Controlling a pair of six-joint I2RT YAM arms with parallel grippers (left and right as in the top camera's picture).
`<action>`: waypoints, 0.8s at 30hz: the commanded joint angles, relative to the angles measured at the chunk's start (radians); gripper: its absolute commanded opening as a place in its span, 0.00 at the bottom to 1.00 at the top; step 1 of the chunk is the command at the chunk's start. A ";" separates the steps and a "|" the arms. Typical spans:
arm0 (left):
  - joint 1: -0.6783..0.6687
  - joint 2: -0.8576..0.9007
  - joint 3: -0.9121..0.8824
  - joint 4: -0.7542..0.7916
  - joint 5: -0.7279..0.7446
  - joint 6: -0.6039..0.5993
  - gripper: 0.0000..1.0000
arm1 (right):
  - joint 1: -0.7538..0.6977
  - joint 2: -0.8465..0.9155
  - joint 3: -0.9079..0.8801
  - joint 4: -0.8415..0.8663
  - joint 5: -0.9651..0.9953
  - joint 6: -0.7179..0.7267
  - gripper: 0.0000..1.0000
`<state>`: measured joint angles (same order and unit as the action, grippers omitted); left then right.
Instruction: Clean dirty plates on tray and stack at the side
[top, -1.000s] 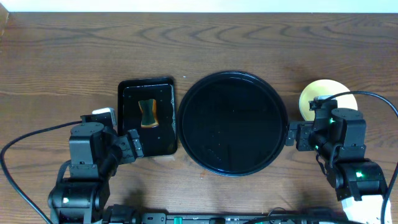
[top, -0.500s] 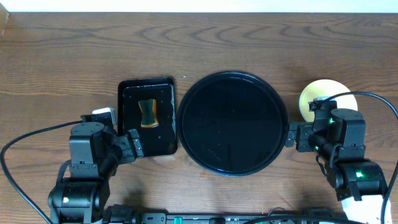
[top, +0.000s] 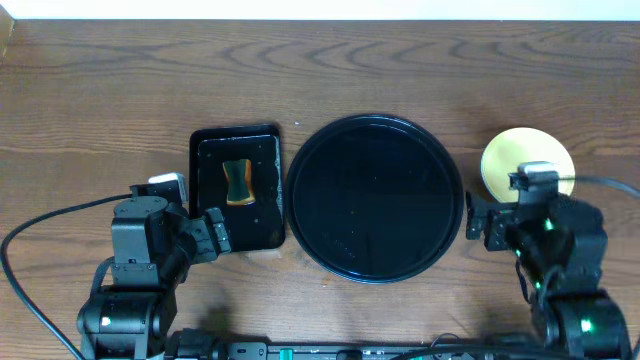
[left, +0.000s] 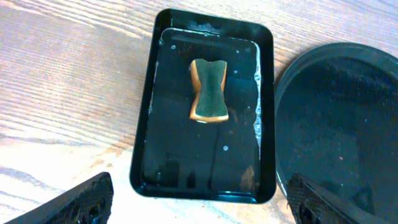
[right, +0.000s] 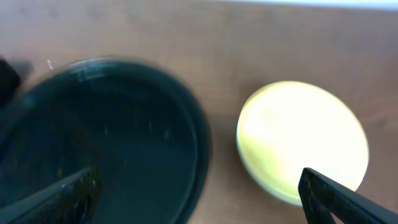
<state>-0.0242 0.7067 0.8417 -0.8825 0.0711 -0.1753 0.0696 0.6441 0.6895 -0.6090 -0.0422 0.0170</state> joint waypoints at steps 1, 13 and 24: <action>0.000 0.002 -0.007 0.002 -0.012 0.017 0.90 | 0.002 -0.129 -0.097 0.081 0.016 -0.034 0.99; 0.000 0.002 -0.007 0.002 -0.012 0.017 0.90 | 0.001 -0.510 -0.539 0.606 0.012 -0.034 0.99; 0.000 0.002 -0.007 0.002 -0.012 0.017 0.90 | -0.045 -0.639 -0.684 0.612 -0.004 -0.033 0.99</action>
<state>-0.0242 0.7067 0.8417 -0.8822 0.0711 -0.1753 0.0525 0.0223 0.0101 0.0700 -0.0353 -0.0086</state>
